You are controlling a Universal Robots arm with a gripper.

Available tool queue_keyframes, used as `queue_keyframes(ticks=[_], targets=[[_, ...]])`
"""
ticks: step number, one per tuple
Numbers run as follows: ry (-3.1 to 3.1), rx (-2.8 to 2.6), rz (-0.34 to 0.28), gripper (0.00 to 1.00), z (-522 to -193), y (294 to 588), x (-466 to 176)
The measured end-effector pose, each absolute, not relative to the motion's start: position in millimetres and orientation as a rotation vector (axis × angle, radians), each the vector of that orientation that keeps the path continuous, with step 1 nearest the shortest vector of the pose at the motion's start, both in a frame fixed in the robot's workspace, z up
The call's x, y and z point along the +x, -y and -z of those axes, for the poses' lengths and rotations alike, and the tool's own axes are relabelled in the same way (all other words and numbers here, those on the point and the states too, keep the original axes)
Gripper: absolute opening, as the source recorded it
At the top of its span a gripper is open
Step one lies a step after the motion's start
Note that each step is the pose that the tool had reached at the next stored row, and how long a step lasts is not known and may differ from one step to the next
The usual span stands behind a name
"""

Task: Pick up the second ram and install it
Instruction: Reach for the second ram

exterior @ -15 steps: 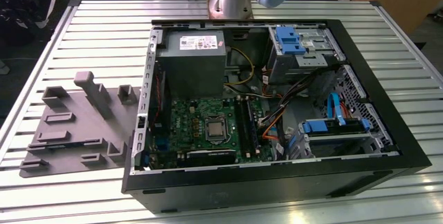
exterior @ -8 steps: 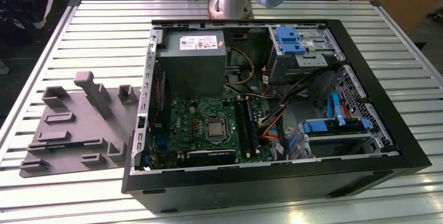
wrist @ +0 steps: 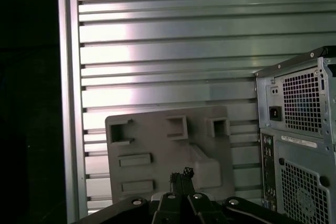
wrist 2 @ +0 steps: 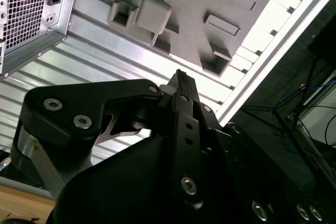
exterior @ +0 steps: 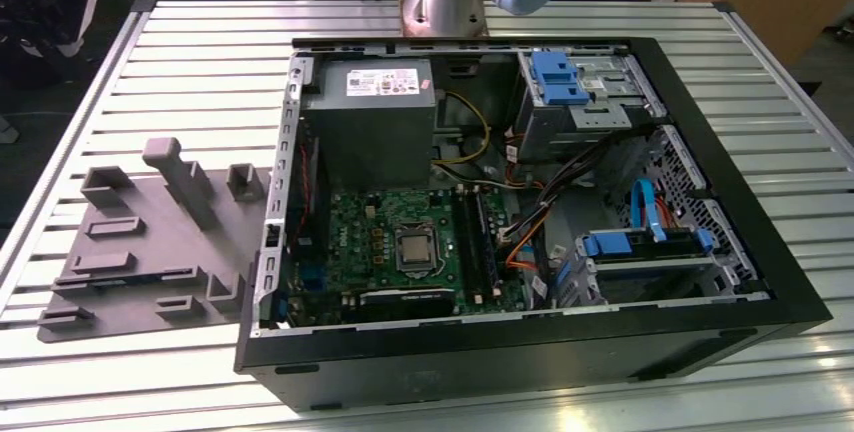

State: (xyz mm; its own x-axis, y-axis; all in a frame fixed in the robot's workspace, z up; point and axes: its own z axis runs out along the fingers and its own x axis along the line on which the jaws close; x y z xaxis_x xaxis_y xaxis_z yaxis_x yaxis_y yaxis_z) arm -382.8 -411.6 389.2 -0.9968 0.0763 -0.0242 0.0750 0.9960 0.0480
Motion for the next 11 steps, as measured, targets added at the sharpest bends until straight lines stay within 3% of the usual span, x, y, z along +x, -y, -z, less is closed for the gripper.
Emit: queue_keyframes(ticks=[11], targets=[[-3.113, 0.118, -0.073, 0.11, -385.6, 418.0, -385.9]])
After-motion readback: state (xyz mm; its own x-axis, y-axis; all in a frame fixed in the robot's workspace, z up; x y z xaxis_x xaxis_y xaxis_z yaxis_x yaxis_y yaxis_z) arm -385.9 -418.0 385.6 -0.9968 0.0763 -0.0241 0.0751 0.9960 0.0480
